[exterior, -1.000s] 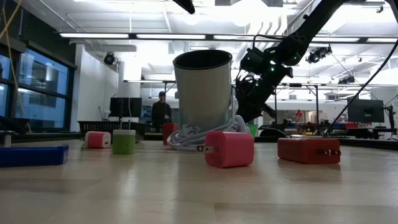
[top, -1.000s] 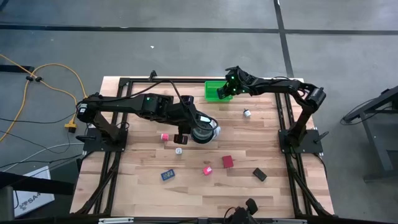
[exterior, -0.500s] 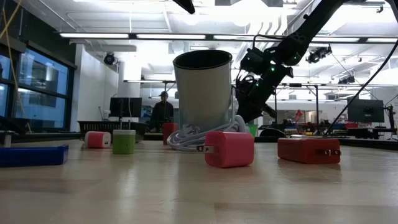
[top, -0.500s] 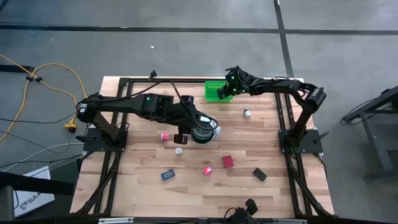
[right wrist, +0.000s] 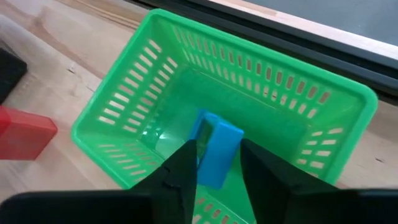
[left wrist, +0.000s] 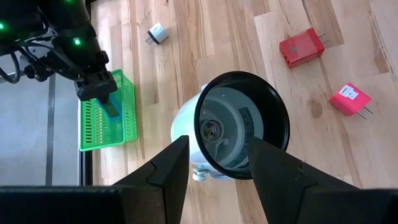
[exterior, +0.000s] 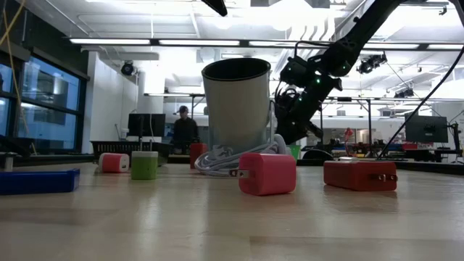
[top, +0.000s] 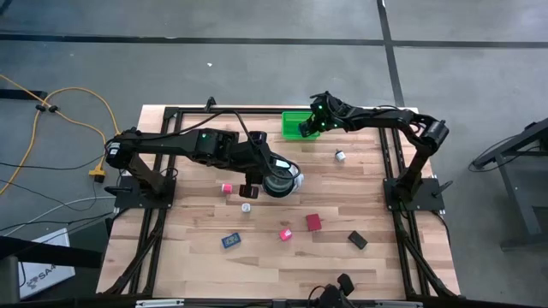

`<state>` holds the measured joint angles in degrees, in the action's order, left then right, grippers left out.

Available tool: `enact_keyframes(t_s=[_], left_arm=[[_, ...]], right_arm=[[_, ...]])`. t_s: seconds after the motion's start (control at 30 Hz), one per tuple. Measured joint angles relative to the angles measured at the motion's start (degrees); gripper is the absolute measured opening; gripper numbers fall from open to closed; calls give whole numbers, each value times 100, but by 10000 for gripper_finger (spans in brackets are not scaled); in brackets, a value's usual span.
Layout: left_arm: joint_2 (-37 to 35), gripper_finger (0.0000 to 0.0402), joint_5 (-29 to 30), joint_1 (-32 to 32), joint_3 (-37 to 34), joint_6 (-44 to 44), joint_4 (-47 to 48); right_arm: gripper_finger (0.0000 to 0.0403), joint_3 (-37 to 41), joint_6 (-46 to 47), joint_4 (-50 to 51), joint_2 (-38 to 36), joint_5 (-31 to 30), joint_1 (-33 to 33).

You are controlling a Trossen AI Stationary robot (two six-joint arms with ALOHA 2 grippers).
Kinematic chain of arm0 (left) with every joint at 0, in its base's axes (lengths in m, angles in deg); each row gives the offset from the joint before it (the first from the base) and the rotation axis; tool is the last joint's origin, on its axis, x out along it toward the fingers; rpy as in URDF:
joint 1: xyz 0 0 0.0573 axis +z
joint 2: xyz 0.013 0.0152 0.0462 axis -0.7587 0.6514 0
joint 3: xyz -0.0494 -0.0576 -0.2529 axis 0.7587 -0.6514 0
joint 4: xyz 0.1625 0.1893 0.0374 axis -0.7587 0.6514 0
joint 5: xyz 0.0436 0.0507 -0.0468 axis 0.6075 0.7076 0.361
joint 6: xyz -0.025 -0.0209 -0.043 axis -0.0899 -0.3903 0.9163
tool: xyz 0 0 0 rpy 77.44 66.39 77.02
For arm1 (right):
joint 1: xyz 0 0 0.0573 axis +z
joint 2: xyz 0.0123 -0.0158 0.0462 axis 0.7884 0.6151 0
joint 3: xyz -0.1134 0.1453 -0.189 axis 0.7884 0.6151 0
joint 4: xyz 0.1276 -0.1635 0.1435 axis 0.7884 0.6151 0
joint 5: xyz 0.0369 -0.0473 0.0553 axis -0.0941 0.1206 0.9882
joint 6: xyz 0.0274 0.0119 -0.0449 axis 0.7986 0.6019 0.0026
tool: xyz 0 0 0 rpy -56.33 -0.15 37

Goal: Pick & Place Office items
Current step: Put the light blue digital timer into the green bin, then put the blue digital timer into the green bin

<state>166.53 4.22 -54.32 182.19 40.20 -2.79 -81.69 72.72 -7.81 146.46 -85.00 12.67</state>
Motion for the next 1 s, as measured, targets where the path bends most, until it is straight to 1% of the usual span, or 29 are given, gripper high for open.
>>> enact_keyframes(t_s=[0.2, 1.0], left_arm=[[0, 156, 2, 0, -1, 0, 1], [0, 156, 2, -2, 0, 0, 0]], right_arm=[[127, 0, 0, -10, 0, 60, 2], [125, 0, -302, -103, 0, 127, 1]])
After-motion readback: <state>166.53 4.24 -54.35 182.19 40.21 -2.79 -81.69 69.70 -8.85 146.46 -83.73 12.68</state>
